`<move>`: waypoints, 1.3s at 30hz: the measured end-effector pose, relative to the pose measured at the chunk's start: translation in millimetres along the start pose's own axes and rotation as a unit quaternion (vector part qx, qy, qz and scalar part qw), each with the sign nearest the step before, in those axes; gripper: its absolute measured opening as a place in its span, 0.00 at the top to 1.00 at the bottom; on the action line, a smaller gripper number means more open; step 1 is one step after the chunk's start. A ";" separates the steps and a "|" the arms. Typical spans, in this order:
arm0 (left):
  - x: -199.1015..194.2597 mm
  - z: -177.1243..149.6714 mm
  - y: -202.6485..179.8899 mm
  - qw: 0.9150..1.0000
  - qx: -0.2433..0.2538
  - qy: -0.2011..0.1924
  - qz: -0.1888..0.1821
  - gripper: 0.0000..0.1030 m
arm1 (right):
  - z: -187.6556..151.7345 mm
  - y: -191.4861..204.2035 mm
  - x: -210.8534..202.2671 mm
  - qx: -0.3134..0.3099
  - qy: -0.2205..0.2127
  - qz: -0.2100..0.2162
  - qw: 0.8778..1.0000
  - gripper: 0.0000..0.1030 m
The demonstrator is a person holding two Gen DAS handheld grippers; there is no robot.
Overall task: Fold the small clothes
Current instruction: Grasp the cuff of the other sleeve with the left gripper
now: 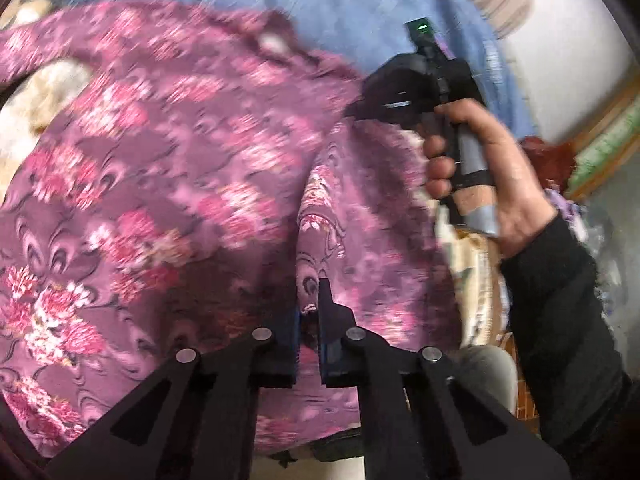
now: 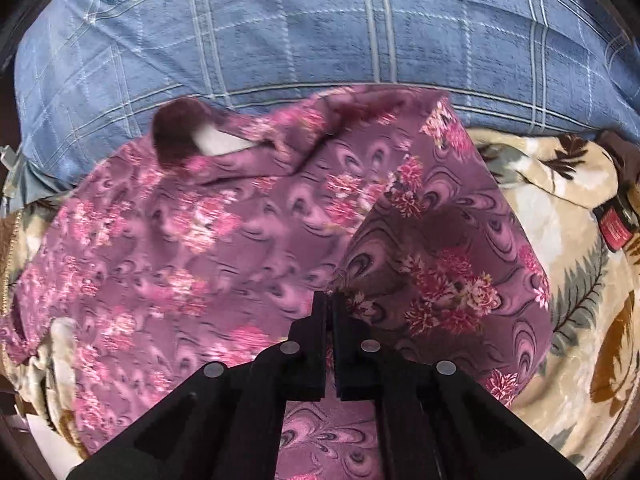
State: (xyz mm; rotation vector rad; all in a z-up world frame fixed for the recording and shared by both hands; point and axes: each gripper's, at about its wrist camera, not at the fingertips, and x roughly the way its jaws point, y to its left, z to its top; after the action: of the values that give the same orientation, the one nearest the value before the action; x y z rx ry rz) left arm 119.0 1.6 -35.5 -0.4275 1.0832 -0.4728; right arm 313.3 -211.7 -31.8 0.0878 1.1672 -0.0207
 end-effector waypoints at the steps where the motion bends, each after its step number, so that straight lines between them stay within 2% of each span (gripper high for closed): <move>1: 8.2 -0.7 5.0 1.000 -0.010 0.013 0.010 0.95 | -1.0 2.1 5.5 -0.001 0.006 -0.004 1.000 0.98; 3: 17.3 -0.7 13.1 0.998 -0.022 0.026 0.047 0.94 | -4.0 4.5 27.8 -0.002 0.031 0.001 1.000 0.91; 4: 15.9 -1.2 13.4 0.998 -0.019 0.018 0.055 0.90 | -7.4 4.8 40.5 -0.003 0.049 0.016 0.999 0.89; 5: 10.2 -0.6 10.1 0.998 -0.006 0.005 0.057 0.86 | -11.1 4.3 42.1 -0.002 0.047 0.021 0.999 0.88; 6: 5.5 0.1 7.4 0.998 0.003 -0.007 0.057 0.82 | -13.2 3.2 34.4 0.001 0.034 0.027 0.999 0.79; 7: -3.5 -1.1 4.5 0.998 0.014 -0.026 0.056 0.71 | -16.4 1.2 21.8 0.008 0.019 0.051 0.998 0.65; 8: -9.2 0.1 2.3 0.997 0.018 -0.046 0.059 0.61 | -21.4 -0.7 1.6 0.019 -0.003 0.089 0.996 0.57; 9: -13.4 0.3 2.9 0.996 0.017 -0.060 0.063 0.59 | -25.4 -1.4 -11.0 0.024 -0.017 0.104 0.994 0.45; 10: -16.5 0.6 4.8 0.995 0.014 -0.071 0.065 0.59 | -33.2 -1.3 -31.0 0.029 -0.039 0.117 0.992 0.39; 13: -22.0 6.1 19.7 0.992 -0.015 -0.095 0.084 0.59 | -61.2 5.2 -76.4 0.023 -0.073 0.154 0.985 0.38; 15: -28.7 6.8 33.4 0.989 -0.048 -0.103 0.090 0.59 | -71.3 9.4 -89.3 0.025 -0.082 0.182 0.979 0.36; 16: -34.2 6.7 39.3 0.988 -0.063 -0.107 0.092 0.59 | -89.7 10.1 -96.3 0.026 -0.085 0.199 0.976 0.36; 18: -48.9 4.2 48.6 0.984 -0.089 -0.120 0.098 0.58 | -104.1 12.4 -100.9 0.033 -0.082 0.215 0.973 0.35; 20: -63.6 2.6 59.7 0.980 -0.116 -0.127 0.102 0.55 | -126.9 18.3 -112.3 0.031 -0.078 0.235 0.968 0.35; 25: -97.9 -1.5 81.5 0.970 -0.152 -0.149 0.118 0.55 | -162.3 45.7 -139.0 -0.011 -0.092 0.244 0.965 0.35; 28: -114.7 2.8 101.8 0.961 -0.194 -0.164 0.107 0.50 | -167.1 61.4 -141.2 -0.031 -0.094 0.253 0.962 0.35; 31: -125.5 13.7 136.9 0.945 -0.263 -0.176 0.087 0.50 | -166.1 72.9 -140.1 -0.031 -0.093 0.267 0.959 0.35; 34: -133.6 24.4 179.2 0.920 -0.334 -0.192 0.068 0.50 | -164.1 84.9 -139.1 -0.036 -0.092 0.272 0.957 0.35; 35: -136.9 27.5 197.0 0.908 -0.361 -0.202 0.068 0.50 | -163.2 89.3 -137.8 -0.038 -0.091 0.272 0.957 0.35; 37: -142.8 32.5 222.8 0.890 -0.395 -0.215 0.076 0.50 | -159.5 98.1 -132.7 -0.042 -0.085 0.274 0.957 0.35; 39: -149.5 38.2 240.0 0.878 -0.409 -0.234 0.085 0.50 | -155.5 107.5 -125.4 -0.045 -0.079 0.274 0.957 0.35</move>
State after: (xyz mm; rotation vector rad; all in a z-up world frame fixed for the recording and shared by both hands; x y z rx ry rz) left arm 132.8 286.4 -42.1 -1.1185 0.7884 0.2789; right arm 128.0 -96.0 29.1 0.3221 0.9509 0.5072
